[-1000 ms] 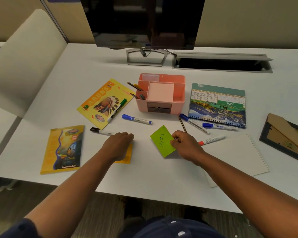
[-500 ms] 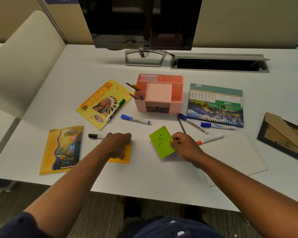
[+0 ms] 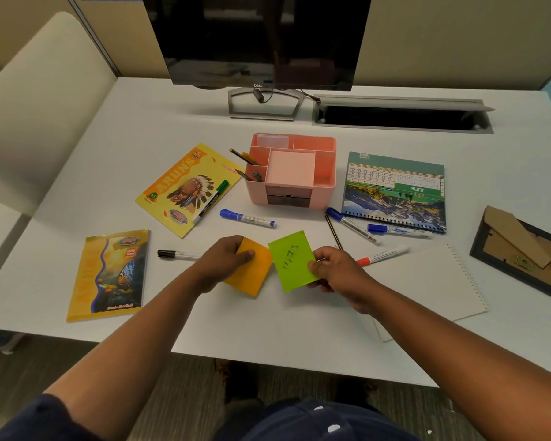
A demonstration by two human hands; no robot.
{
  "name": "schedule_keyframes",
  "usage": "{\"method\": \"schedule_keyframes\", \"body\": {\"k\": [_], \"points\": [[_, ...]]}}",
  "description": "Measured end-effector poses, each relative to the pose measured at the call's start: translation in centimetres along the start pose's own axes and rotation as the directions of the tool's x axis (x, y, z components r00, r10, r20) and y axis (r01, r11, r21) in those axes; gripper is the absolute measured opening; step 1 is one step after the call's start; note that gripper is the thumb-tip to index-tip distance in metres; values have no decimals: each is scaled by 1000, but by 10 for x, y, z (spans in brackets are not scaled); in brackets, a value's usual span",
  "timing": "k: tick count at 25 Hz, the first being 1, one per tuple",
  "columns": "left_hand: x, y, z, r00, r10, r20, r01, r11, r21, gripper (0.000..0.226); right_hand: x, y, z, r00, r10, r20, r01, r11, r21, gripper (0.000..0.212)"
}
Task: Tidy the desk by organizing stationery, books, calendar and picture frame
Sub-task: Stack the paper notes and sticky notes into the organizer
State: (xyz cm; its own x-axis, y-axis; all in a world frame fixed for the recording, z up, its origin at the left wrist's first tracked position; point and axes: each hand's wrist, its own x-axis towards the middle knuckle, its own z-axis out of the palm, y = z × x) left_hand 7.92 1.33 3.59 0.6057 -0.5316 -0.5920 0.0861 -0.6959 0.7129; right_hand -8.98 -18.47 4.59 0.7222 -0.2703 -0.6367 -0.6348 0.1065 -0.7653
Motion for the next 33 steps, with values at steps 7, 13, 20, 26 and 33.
{"method": "schedule_keyframes", "body": {"k": [7,13,20,26,33], "points": [[-8,33,39,989,-146,24,116,671,-732,29,-6,-6,8,995,-67,-74,72,995,68,14],[-12,53,67,999,-47,-20,19,701,-713,23,-10,-8,18,919,-287,-271,196,928,-318,26],[-15,63,79,996,-34,-82,-28,762,-647,28,-18,-12,23,943,-250,-221,183,941,-285,55],[-19,72,87,994,7,-107,-80,722,-688,26,-25,-18,24,979,-191,-75,180,975,-133,78],[-22,71,79,957,236,-170,-270,937,-221,24,-21,-30,3,853,-475,-217,360,836,-413,59]]}}
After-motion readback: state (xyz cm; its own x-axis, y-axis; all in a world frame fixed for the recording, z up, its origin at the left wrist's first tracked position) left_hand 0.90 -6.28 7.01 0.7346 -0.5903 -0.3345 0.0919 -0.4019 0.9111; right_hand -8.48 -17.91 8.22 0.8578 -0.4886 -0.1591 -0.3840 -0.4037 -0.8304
